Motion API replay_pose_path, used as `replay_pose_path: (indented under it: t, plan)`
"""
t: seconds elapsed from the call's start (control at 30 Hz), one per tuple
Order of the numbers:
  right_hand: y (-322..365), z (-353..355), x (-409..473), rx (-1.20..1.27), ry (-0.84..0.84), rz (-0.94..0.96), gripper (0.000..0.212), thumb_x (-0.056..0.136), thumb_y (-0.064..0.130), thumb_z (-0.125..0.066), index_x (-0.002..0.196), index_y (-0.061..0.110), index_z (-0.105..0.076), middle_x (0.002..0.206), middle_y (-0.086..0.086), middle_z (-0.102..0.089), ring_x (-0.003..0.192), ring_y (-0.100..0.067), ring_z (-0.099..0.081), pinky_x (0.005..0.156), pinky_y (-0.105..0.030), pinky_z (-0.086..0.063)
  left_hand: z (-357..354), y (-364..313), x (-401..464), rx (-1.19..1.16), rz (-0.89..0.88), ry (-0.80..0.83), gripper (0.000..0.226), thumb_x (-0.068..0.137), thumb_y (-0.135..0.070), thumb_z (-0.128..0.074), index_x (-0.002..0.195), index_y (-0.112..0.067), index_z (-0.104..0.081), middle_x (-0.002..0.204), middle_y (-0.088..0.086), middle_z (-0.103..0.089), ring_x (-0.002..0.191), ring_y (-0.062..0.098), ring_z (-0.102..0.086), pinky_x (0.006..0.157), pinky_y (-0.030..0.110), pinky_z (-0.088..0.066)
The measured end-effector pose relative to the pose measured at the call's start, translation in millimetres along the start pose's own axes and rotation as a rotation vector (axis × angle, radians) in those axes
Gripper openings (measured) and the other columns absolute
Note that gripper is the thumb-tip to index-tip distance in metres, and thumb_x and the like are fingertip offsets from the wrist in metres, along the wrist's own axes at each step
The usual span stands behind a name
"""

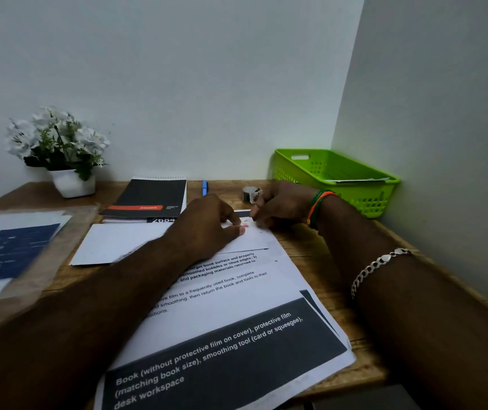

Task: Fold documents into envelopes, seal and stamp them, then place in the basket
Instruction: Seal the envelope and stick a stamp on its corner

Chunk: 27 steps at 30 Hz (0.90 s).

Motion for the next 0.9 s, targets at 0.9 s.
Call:
replay_pose_path:
  t: [0.9]
  plan:
    - [-4.6,-2.4,2.8,0.059,-0.156,-0.064,0.018,0.072,0.006,-0.084,0.063,0.008,-0.069,0.074,-0.017,-0.074,0.063,-0.024,-0.062,0.062,-0.024,-0.050,-0.9,-1.1,1.9,0.070,-0.014,0.013,0.019,0.088,-0.044,-0.074,0.101,-0.030,-0.078,0.103,-0.005,-0.065,0.097,0.012,-0.061,0.080,0.026,-0.043]
Point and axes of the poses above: each hand's wrist, its own x-axis towards the middle knuckle, its own z-axis out of the back of the hand, y = z × x, the point moved 6 cm from there along x, towards the middle knuckle
